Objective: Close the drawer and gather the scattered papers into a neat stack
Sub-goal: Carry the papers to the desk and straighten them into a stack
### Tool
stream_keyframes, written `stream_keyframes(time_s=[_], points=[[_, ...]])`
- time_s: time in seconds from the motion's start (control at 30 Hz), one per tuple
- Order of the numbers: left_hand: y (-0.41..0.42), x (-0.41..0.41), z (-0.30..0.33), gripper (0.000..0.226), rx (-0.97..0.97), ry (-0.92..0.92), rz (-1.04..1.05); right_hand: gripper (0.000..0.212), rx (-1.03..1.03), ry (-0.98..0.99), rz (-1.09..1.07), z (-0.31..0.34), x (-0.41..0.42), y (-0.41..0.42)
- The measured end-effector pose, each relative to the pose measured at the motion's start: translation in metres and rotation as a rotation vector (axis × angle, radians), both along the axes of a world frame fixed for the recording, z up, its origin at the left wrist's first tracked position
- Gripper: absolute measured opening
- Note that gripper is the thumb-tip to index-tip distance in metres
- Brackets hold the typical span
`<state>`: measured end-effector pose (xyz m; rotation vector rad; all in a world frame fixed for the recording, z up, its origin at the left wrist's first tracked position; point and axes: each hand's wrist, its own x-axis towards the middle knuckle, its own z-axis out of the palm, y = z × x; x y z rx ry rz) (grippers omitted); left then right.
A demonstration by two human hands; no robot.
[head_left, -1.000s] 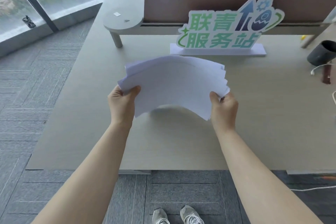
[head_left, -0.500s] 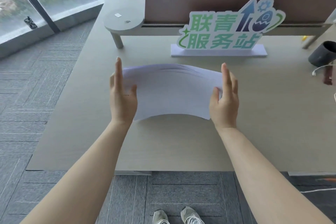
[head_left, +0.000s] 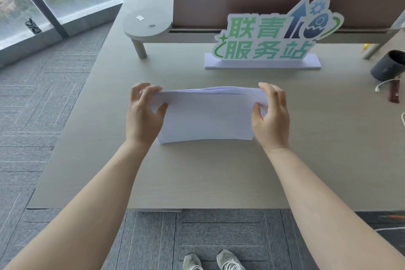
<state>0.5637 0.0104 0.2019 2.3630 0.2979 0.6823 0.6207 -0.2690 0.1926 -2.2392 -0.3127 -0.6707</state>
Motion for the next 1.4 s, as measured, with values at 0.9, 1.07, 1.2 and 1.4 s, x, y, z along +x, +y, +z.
stream_keyframes(time_s=[0.9, 1.07, 1.2, 1.4], points=[[0.008, 0.003, -0.007, 0.029, -0.739, 0.05, 0.04, 0.06, 0.867, 0.479, 0.056, -0.004, 0.008, -0.011], [0.015, 0.009, 0.002, 0.019, -0.808, -0.007, 0.048, 0.022, 0.698, 0.706, 0.146, -0.011, 0.006, -0.013], [0.02, 0.006, 0.001, 0.015, -0.859, -0.01, -0.009, 0.022, 0.729, 0.587, 0.091, -0.012, 0.005, -0.009], [0.026, -0.002, -0.013, 0.02, -0.864, 0.224, -0.09, 0.03, 0.736, 0.459, 0.09, 0.007, 0.004, -0.004]])
